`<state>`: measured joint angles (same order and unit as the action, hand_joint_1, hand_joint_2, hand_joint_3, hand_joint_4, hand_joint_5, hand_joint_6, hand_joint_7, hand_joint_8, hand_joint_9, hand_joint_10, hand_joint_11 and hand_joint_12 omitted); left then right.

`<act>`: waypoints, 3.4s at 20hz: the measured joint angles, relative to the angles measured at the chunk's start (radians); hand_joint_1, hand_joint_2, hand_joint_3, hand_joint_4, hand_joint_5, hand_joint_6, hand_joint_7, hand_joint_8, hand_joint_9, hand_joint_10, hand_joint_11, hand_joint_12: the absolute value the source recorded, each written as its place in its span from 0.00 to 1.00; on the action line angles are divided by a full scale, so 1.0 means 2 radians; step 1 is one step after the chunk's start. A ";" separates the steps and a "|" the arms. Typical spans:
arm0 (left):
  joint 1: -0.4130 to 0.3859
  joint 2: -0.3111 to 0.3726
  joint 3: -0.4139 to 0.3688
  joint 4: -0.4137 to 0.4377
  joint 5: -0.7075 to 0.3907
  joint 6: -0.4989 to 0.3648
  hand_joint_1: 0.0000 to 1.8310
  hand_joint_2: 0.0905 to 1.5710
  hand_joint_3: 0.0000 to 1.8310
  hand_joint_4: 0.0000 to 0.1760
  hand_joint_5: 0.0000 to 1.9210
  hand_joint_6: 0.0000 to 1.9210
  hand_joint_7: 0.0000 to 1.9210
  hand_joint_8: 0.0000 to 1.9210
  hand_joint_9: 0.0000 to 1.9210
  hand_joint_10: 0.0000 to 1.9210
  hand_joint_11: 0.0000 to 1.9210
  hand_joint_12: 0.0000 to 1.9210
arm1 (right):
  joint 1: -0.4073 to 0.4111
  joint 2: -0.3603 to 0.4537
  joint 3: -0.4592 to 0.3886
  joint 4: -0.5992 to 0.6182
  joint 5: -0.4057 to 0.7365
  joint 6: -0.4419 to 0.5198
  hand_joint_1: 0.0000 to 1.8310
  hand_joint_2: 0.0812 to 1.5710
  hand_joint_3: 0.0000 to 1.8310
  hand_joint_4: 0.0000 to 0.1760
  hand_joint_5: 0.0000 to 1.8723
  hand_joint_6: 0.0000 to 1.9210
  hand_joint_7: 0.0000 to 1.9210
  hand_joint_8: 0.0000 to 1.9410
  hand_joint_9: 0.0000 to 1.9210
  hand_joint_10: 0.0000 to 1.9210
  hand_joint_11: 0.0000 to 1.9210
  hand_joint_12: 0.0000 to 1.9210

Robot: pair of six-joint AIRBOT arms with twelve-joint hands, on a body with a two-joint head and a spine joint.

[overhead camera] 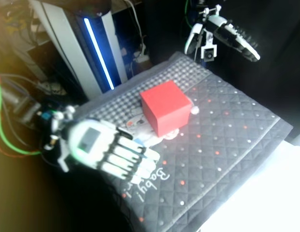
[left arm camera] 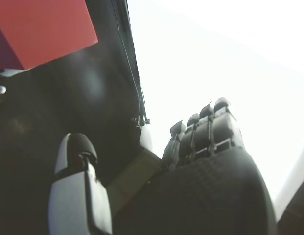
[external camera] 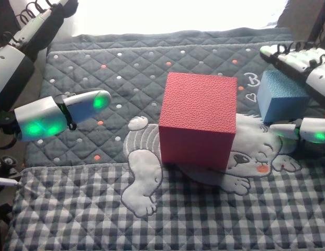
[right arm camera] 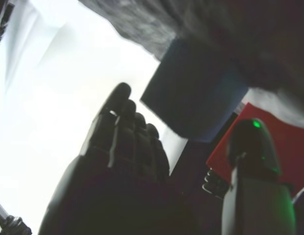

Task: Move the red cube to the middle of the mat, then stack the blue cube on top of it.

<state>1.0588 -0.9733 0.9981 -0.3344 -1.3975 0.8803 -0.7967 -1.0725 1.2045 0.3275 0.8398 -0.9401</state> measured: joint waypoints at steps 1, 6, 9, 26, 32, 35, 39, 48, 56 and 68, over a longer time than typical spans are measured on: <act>0.000 0.000 0.000 0.001 0.001 0.000 0.31 0.57 0.00 0.50 0.00 0.00 0.00 0.00 0.00 0.00 0.00 0.00 | 0.006 -0.005 0.008 0.002 -0.011 0.000 0.54 0.71 0.01 0.00 0.05 0.02 0.04 0.01 0.00 0.25 0.00 0.65; 0.003 0.000 0.000 -0.005 -0.004 0.000 0.31 0.59 0.01 0.40 0.00 0.00 0.00 0.00 0.00 0.00 0.00 0.00 | 0.027 -0.016 0.026 0.000 -0.029 -0.003 0.84 0.80 0.00 0.00 0.70 1.00 0.75 1.00 0.79 1.00 0.82 1.00; 0.007 0.000 0.000 -0.005 -0.010 0.000 0.30 0.61 0.01 0.40 0.00 0.00 0.00 0.00 0.00 0.00 0.00 0.00 | 0.029 -0.015 0.021 -0.007 -0.030 -0.007 0.83 0.81 0.00 0.00 0.76 1.00 0.81 1.00 0.84 1.00 0.87 1.00; 0.017 0.000 0.000 -0.024 -0.012 0.000 0.31 0.64 0.01 0.70 0.00 0.00 0.00 0.00 0.00 0.00 0.00 0.00 | 0.141 0.063 -0.085 -0.198 0.076 0.001 0.76 0.84 0.00 0.98 0.73 1.00 0.72 1.00 0.74 1.00 0.77 1.00; 0.019 0.000 0.002 -0.029 -0.012 0.000 0.29 0.63 0.00 0.76 0.00 0.00 0.00 0.00 0.00 0.00 0.00 0.00 | 0.148 0.065 -0.091 -0.226 0.092 0.001 0.58 0.88 0.00 0.00 0.36 0.84 0.64 1.00 0.71 1.00 0.78 1.00; 0.019 0.000 0.002 -0.033 -0.012 0.000 0.29 0.65 0.01 0.61 0.00 0.00 0.00 0.00 0.00 0.00 0.00 0.00 | 0.148 0.054 -0.070 -0.243 0.094 0.055 0.79 0.84 0.00 0.00 0.52 1.00 0.63 1.00 0.72 1.00 0.77 1.00; 0.019 -0.003 0.002 -0.035 -0.012 0.000 0.30 0.66 0.01 0.58 0.00 0.00 0.00 0.00 0.00 0.00 0.00 0.00 | 0.148 0.022 -0.057 -0.249 0.080 0.085 0.74 0.87 0.00 0.00 0.38 0.99 0.64 1.00 0.73 1.00 0.78 1.00; 0.021 -0.004 0.003 -0.041 -0.011 0.000 0.29 0.67 0.00 0.64 0.00 0.00 0.00 0.00 0.00 0.00 0.00 0.00 | 0.140 -0.003 -0.041 -0.257 0.029 0.108 0.56 0.92 0.00 0.00 0.28 0.85 0.27 0.99 0.39 1.00 0.46 1.00; 0.023 -0.004 0.003 -0.044 -0.015 0.000 0.31 0.67 0.00 0.67 0.00 0.00 0.00 0.00 0.00 0.00 0.00 0.00 | 0.134 -0.003 -0.041 -0.269 0.016 0.111 0.15 0.83 0.00 0.00 0.00 0.00 0.00 0.00 0.01 0.12 0.00 0.32; 0.028 -0.004 0.003 -0.052 -0.022 0.000 0.30 0.67 0.00 0.77 0.00 0.00 0.00 0.00 0.00 0.00 0.00 0.00 | 0.118 0.011 -0.041 -0.256 0.016 0.112 0.19 0.80 0.00 0.08 0.00 0.00 0.00 0.00 0.00 0.16 0.00 0.74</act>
<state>1.1152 -0.9821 1.0042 -0.4385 -1.4414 0.8799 -0.5606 -1.0504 1.1217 -0.1837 0.8711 -0.7170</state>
